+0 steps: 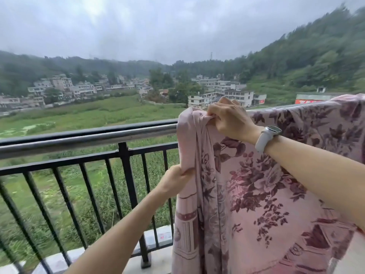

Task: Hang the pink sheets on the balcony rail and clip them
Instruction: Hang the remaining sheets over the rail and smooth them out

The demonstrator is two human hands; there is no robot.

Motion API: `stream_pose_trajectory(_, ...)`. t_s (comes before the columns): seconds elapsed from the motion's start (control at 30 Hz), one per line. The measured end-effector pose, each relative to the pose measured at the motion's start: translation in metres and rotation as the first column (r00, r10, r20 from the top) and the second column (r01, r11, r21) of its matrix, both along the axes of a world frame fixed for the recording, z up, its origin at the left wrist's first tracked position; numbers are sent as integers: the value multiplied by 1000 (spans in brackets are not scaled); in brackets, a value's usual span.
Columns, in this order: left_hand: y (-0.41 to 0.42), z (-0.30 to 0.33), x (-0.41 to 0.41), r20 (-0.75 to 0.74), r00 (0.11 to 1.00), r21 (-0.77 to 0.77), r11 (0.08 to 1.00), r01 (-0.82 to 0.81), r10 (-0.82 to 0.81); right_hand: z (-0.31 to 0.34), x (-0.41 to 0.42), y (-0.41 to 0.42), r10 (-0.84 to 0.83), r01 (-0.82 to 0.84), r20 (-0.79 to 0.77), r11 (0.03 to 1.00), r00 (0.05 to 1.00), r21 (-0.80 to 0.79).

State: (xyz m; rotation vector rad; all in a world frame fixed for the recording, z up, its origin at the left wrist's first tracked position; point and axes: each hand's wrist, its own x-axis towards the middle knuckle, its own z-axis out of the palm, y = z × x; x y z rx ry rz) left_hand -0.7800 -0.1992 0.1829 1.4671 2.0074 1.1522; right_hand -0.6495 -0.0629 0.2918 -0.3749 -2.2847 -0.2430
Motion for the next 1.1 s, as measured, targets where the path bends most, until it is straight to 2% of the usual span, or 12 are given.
stream_pose_trajectory(0.1,-9,26,-13,-21,998,152,987,-54,58,14,4,0,-44,39,-94,998,995,-54)
stream_pose_trajectory(0.23,-26,135,-30,-210,930,544,827,-144,301,66,-10,4,-88,32,-333,985,939,-170)
stream_pose_trajectory(0.33,-28,227,-41,-438,740,645,752,-137,511,116,-34,6,-153,47,-490,974,858,-222)
stream_pose_trajectory(0.43,-11,287,-58,-571,363,751,647,-133,737,160,-59,10,-242,86,-627,960,740,-267)
stream_pose_trajectory(0.5,12,298,-72,-602,200,764,630,-135,773,169,-73,20,-244,40,-654,950,716,-310)
stream_pose_trajectory(0.57,42,282,-92,-666,223,671,702,-238,712,154,-88,40,-208,-40,-572,920,793,-391)
stream_pose_trajectory(0.67,69,213,-131,-801,328,325,825,-462,500,107,-106,70,-61,-28,-130,805,990,-593)
stream_pose_trajectory(0.73,70,162,-151,-903,359,-18,812,-583,238,78,-108,70,30,81,160,762,987,-642)
stream_pose_trajectory(0.83,65,135,-169,-806,591,-434,719,-543,-41,53,-106,53,110,68,249,788,962,-612)
stream_pose_trajectory(0.87,62,137,-171,-785,619,-421,754,-505,-23,49,-106,46,138,27,228,798,964,-601)
stream_pose_trajectory(0.97,45,152,-162,-715,657,-68,910,-408,241,43,-107,11,221,-113,130,823,967,-557)
stream_pose_trajectory(1.1,-15,139,-122,-625,598,410,863,-295,502,31,-107,-44,370,-348,-17,854,929,-386)
